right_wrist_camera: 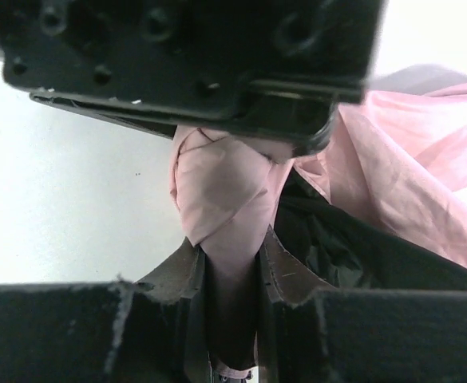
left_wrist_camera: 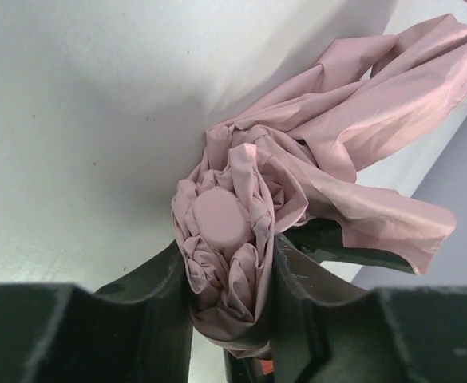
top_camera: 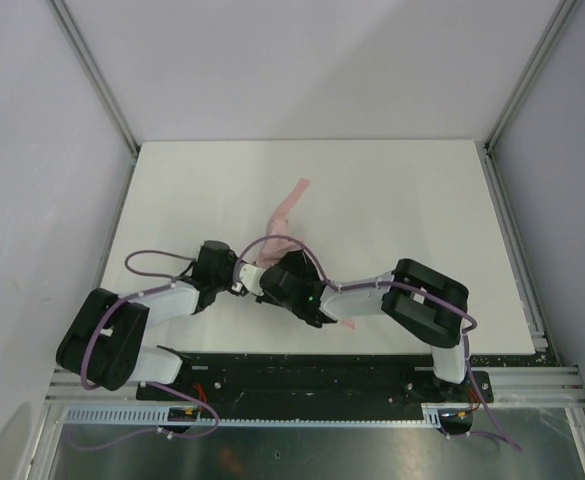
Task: Put away the umbrella
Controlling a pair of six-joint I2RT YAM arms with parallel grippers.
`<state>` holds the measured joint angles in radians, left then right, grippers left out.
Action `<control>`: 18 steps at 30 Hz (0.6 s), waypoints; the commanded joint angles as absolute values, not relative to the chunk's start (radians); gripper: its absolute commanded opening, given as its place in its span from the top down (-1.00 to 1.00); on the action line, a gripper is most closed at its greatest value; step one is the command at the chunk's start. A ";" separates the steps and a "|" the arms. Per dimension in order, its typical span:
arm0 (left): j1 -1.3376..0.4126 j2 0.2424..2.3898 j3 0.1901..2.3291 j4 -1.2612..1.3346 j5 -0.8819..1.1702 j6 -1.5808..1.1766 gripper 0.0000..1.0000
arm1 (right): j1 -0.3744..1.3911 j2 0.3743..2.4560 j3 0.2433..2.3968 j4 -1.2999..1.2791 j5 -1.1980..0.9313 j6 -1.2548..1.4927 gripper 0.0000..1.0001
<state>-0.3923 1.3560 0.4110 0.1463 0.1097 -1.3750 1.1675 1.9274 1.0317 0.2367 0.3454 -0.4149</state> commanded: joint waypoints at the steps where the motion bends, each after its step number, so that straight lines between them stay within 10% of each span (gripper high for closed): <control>1: -0.367 1.338 0.403 0.075 0.112 -1.210 -0.02 | 1.133 1.990 1.070 -0.058 0.031 -0.238 1.00; 7: -0.232 1.149 0.293 0.138 0.173 -1.180 -0.92 | 1.102 2.045 1.090 -0.107 -0.229 -0.082 1.00; 18: -0.117 0.603 0.137 -0.120 0.155 -1.260 -0.99 | 1.024 2.234 1.233 -0.186 -0.561 0.169 1.00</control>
